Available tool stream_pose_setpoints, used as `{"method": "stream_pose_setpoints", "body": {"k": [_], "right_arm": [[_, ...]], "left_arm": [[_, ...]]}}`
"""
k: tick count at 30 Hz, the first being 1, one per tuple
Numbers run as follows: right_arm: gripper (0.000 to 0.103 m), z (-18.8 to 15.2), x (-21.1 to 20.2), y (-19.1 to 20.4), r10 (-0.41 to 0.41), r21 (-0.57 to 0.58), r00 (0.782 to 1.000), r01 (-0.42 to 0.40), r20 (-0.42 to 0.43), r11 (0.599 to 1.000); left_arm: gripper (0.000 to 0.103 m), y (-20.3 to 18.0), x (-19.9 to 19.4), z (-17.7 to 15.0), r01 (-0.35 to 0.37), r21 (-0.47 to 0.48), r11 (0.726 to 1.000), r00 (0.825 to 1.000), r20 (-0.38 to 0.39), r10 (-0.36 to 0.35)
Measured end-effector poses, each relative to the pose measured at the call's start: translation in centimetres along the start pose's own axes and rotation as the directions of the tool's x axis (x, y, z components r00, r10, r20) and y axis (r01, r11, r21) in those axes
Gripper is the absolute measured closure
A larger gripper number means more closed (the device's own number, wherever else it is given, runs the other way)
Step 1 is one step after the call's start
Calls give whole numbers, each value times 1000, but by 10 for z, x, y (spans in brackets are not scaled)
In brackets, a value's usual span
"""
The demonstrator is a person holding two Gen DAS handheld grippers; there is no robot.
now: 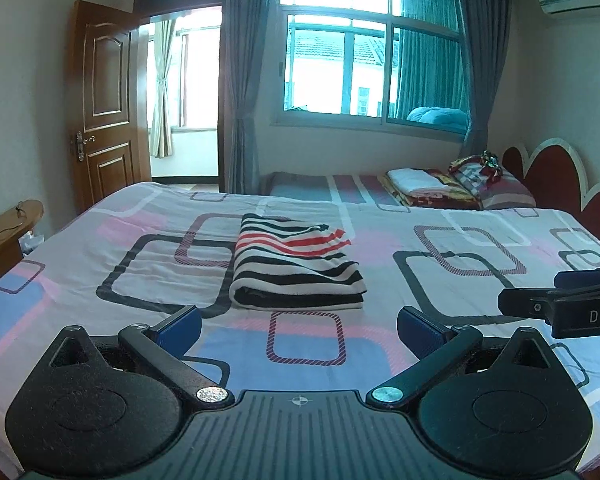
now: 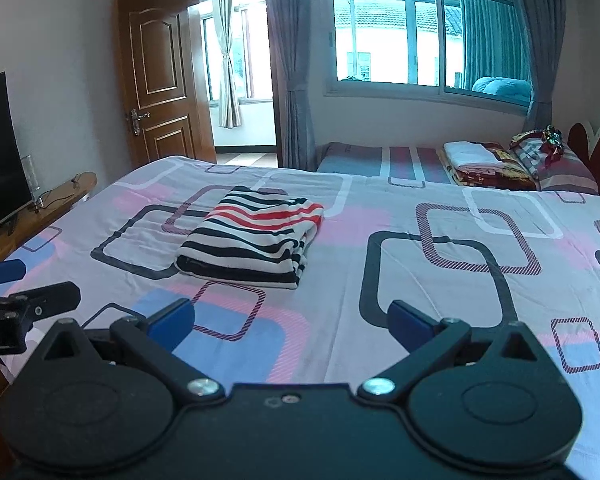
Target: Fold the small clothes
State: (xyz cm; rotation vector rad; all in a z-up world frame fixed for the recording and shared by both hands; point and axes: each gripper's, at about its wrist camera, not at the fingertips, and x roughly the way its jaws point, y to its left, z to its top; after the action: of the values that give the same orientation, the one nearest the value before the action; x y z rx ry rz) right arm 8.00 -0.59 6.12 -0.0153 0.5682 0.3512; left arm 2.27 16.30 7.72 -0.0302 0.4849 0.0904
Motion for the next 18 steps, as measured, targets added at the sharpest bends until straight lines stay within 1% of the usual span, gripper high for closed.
{"method": "stream_pose_setpoints", "body": {"k": [18], "right_arm": [[1, 1, 0, -4, 0, 4, 1000, 0, 0, 1000]], "left_arm": [[0, -2, -3, 2, 11, 4, 1000, 1000, 0, -11]]}}
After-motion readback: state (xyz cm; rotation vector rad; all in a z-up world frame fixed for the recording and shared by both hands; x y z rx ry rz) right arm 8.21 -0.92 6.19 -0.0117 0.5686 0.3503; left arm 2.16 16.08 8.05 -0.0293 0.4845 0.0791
